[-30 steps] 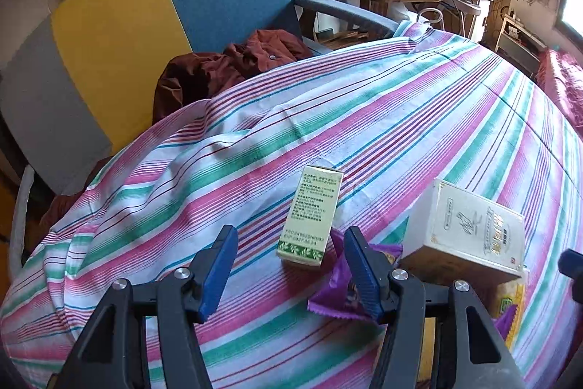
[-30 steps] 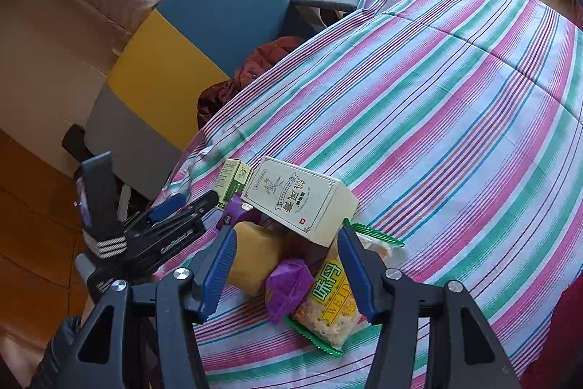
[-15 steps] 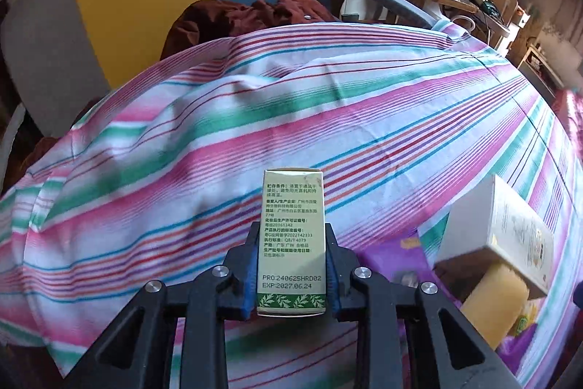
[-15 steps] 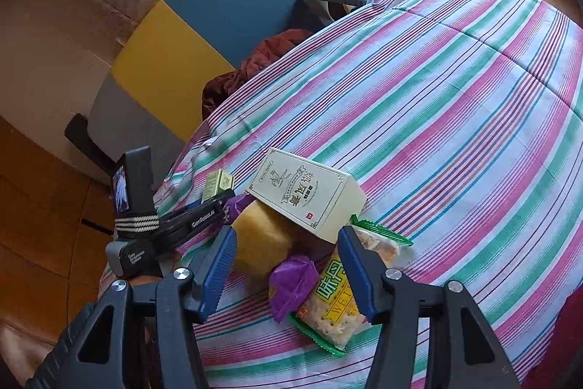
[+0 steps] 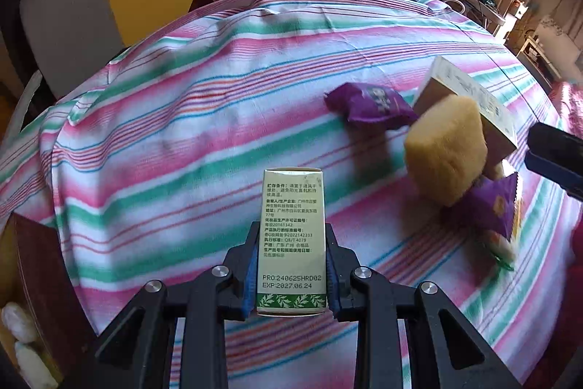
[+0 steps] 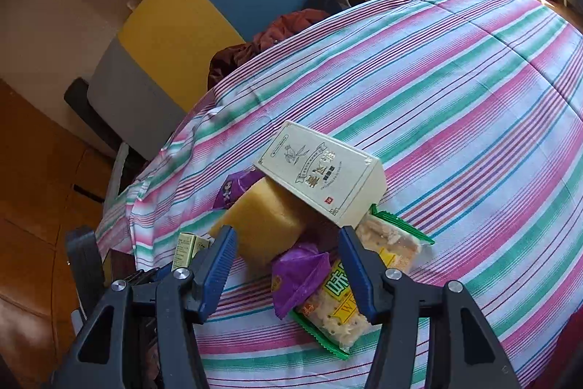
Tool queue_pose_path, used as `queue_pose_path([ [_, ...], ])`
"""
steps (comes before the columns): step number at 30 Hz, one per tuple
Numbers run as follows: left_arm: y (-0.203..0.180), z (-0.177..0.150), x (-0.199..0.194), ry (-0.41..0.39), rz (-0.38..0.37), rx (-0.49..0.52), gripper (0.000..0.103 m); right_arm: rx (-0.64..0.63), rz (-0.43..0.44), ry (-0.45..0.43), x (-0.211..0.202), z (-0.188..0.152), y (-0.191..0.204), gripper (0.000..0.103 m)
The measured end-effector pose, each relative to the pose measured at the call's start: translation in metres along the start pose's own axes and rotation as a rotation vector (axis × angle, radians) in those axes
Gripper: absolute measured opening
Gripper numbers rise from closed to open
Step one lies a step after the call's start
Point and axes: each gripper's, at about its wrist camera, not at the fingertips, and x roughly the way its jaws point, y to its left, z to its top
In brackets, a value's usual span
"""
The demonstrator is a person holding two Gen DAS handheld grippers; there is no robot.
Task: Organize objects
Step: 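Hold the medicine box with the left gripper while the right gripper grasps a purple snack packet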
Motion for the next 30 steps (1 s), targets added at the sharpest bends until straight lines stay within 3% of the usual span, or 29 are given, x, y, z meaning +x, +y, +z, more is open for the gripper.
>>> queue_pose_path([
  [4, -0.003, -0.024, -0.013, 0.000, -0.022, -0.007, 0.030, -0.087, -0.052, 0.025, 0.014, -0.001, 0.012, 0.058],
  [8, -0.004, -0.045, -0.023, -0.004, -0.046, -0.018, 0.030, -0.171, -0.091, 0.127, 0.034, -0.010, 0.021, 0.059],
  [11, -0.002, -0.060, -0.031, -0.007, -0.062, -0.031, 0.030, -0.166, 0.010, 0.263, 0.047, -0.022, 0.025, 0.059],
  [30, 0.002, -0.092, -0.045, -0.079, -0.091, -0.038, 0.030, -0.284, -0.112, 0.256, 0.058, -0.035, 0.042, 0.058],
])
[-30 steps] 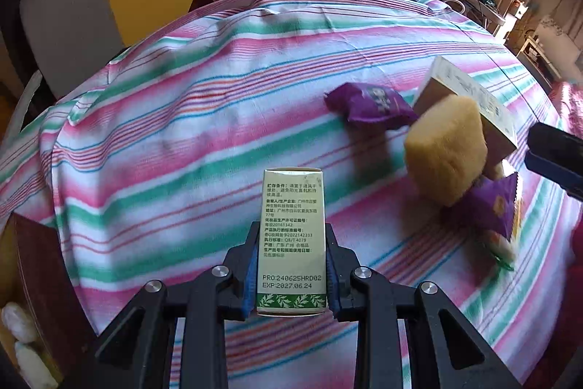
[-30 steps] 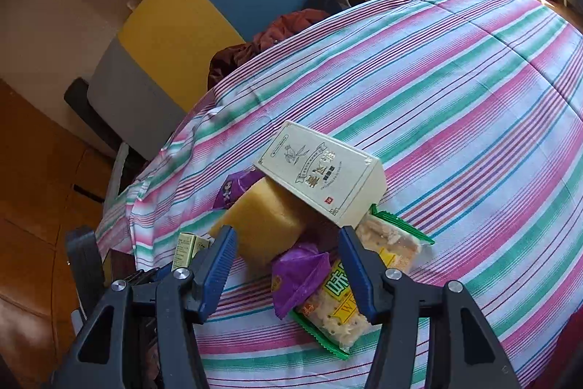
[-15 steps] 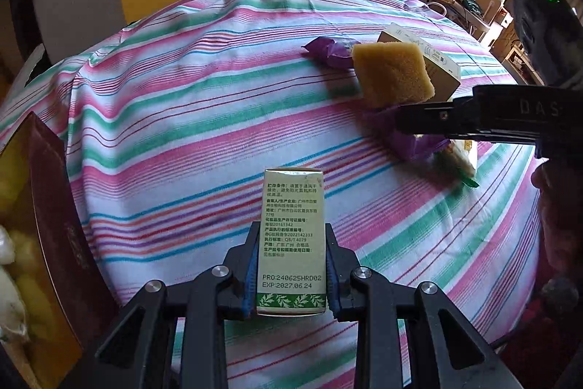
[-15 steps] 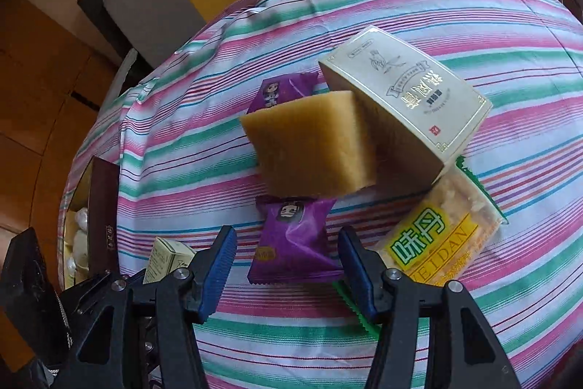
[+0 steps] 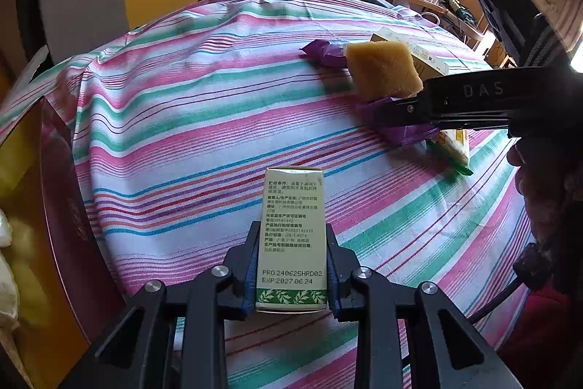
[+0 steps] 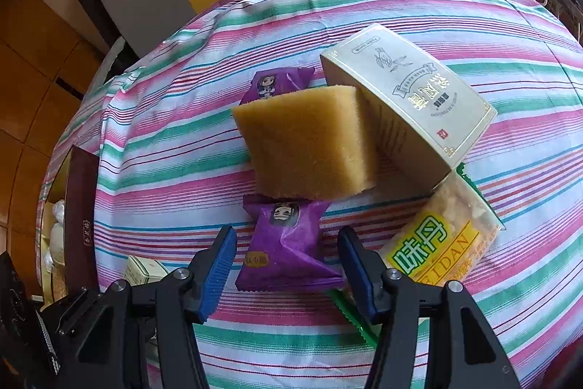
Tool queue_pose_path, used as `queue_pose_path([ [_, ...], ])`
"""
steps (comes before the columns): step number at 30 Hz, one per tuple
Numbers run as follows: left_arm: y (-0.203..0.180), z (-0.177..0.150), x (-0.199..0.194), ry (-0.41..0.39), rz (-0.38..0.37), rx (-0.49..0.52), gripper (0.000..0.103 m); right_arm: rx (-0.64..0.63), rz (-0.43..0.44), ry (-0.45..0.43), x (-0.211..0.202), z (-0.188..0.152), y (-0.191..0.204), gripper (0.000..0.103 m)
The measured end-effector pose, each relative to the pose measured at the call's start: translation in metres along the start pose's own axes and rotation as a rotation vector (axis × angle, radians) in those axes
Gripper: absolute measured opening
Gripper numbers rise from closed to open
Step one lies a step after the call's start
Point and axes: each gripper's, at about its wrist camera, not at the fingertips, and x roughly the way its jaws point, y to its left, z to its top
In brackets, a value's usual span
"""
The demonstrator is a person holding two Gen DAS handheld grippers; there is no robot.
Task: Organize objects
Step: 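Hold the medicine box with the left gripper while the right gripper grasps a purple snack packet, then carry the medicine box into the tray and open the left gripper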
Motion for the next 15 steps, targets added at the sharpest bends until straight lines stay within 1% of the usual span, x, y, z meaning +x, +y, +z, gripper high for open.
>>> queue_pose_path([
  [3, 0.000, -0.001, 0.000, -0.010, -0.001, 0.003, 0.030, -0.061, -0.060, -0.002, 0.006, 0.000, 0.009, 0.058],
  [4, 0.000, -0.001, 0.000, -0.013, -0.001, 0.004, 0.030, -0.094, -0.082, -0.004, 0.007, -0.002, 0.013, 0.056],
  [5, 0.000, -0.002, 0.000, -0.017, -0.001, 0.006, 0.030, -0.124, -0.102, -0.004, 0.008, -0.003, 0.017, 0.041],
  [6, 0.000, -0.002, 0.000, -0.021, -0.002, 0.008, 0.030, -0.147, -0.110, -0.006, 0.008, -0.004, 0.021, 0.036],
  [11, -0.001, -0.003, 0.000, -0.034, -0.001, 0.012, 0.030, -0.181, -0.024, 0.032, 0.009, -0.009, 0.026, 0.035],
  [15, -0.002, -0.004, -0.001, -0.037, 0.004, 0.017, 0.030, -0.173, -0.001, 0.042, 0.010, -0.010, 0.023, 0.036],
])
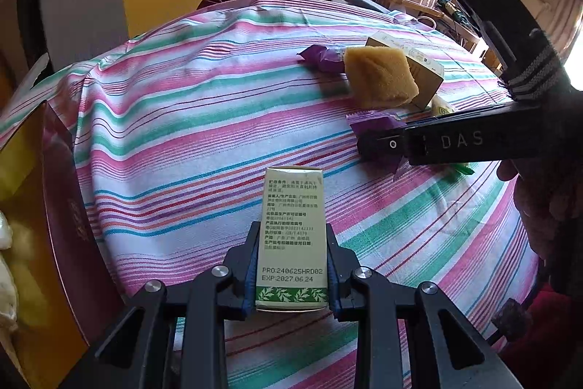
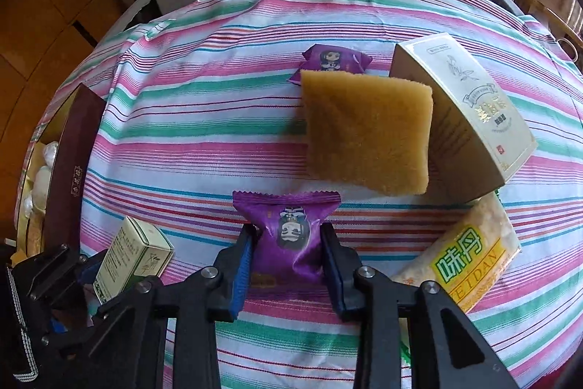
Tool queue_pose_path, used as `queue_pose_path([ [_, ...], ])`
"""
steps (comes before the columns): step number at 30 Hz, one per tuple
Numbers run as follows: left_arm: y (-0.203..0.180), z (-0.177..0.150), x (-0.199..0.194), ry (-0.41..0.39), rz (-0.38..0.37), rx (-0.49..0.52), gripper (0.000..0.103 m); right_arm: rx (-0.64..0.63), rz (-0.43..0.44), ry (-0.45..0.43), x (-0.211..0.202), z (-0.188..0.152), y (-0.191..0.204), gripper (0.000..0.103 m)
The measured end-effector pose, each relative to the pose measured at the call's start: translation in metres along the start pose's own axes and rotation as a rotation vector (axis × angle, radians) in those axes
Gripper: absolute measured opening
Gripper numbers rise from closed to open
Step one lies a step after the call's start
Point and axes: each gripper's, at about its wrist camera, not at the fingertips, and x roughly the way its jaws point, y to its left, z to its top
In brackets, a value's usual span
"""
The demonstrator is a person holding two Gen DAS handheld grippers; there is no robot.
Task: Organize objects
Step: 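Carry the medicine box into the tray and open the left gripper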
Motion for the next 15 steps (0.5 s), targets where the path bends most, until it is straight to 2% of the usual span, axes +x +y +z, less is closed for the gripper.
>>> queue_pose_path([
  [7, -0.006, -0.005, -0.015, -0.016, -0.023, 0.008, 0.030, -0.036, -0.026, -0.007, -0.002, -0.005, 0.004, 0.035],
  [15, 0.009, -0.006, -0.066, -0.092, -0.063, -0.036, 0.030, -0.101, -0.076, -0.021, -0.001, -0.007, 0.012, 0.035],
])
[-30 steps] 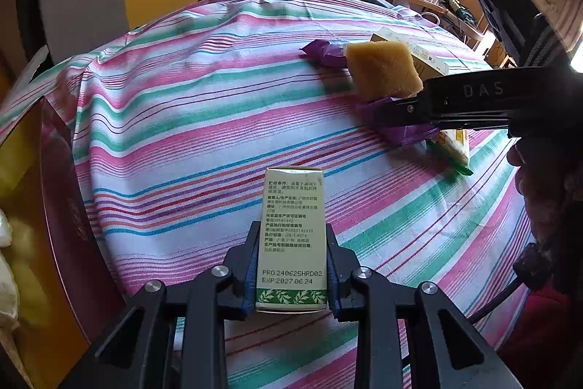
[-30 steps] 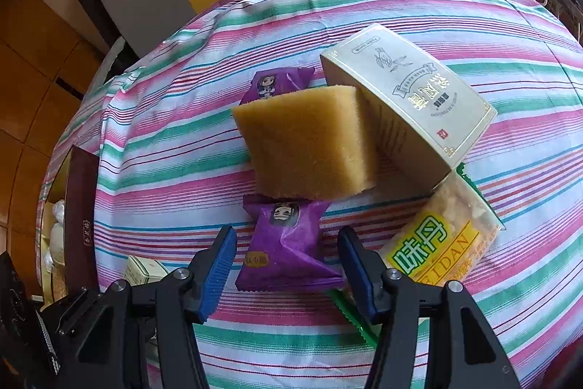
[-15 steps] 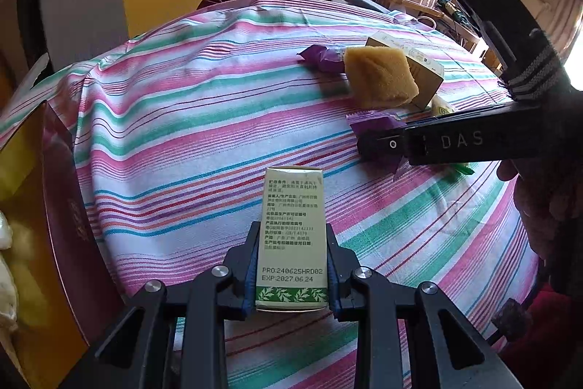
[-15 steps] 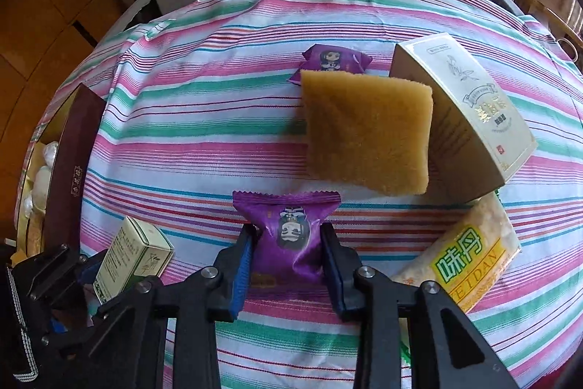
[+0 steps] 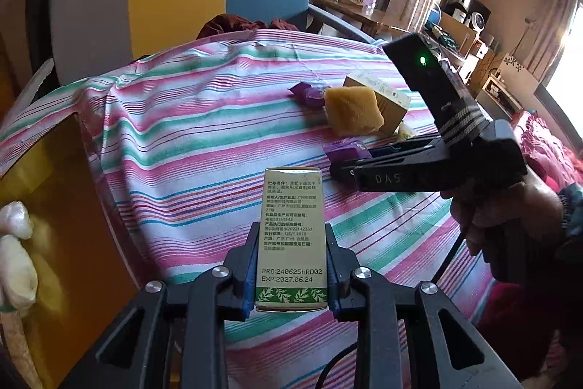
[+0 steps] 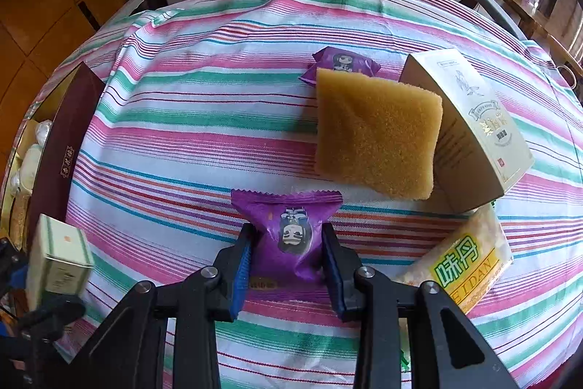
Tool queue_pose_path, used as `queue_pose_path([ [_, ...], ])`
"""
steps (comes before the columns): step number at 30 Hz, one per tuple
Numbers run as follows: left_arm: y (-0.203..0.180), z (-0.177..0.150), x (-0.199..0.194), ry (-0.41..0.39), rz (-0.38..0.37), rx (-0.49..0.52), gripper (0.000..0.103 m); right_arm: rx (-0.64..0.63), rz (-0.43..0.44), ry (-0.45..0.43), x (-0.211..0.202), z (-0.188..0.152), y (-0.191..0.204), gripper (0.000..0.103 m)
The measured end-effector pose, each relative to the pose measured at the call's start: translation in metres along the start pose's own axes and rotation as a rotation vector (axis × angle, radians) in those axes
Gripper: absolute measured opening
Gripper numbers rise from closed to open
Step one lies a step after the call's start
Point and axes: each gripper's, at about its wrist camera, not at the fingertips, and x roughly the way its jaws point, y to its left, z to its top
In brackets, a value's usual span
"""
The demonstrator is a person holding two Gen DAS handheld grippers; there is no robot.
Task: Organize objects
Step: 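Carry the medicine box into the tray and open the left gripper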
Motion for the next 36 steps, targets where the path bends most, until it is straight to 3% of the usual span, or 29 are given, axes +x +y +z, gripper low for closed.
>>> queue_pose_path([
  [5, 0.041, 0.003, -0.033, -0.035, 0.010, -0.101, 0.030, -0.013, -0.017, -0.005, 0.000, -0.001, 0.002, 0.035],
  [8, 0.090, 0.009, -0.045, -0.037, 0.034, -0.219, 0.030, -0.018, -0.024, -0.006, -0.001, -0.001, 0.003, 0.035],
  [11, 0.142, 0.014, -0.045, -0.025, 0.070, -0.343, 0.030, -0.024, -0.032, -0.006, -0.001, -0.001, 0.005, 0.035],
  [17, 0.227, 0.016, -0.032, 0.003, 0.174, -0.500, 0.030, -0.025, -0.034, -0.004, -0.002, 0.000, 0.005, 0.035],
  [33, 0.282, 0.021, 0.022, 0.091, 0.342, -0.579, 0.031, -0.027, -0.039, -0.004, 0.001, 0.000, 0.010, 0.035],
  [36, 0.282, 0.020, 0.019, 0.087, 0.344, -0.569, 0.036, -0.027, -0.041, -0.004, 0.002, 0.000, 0.010, 0.035],
])
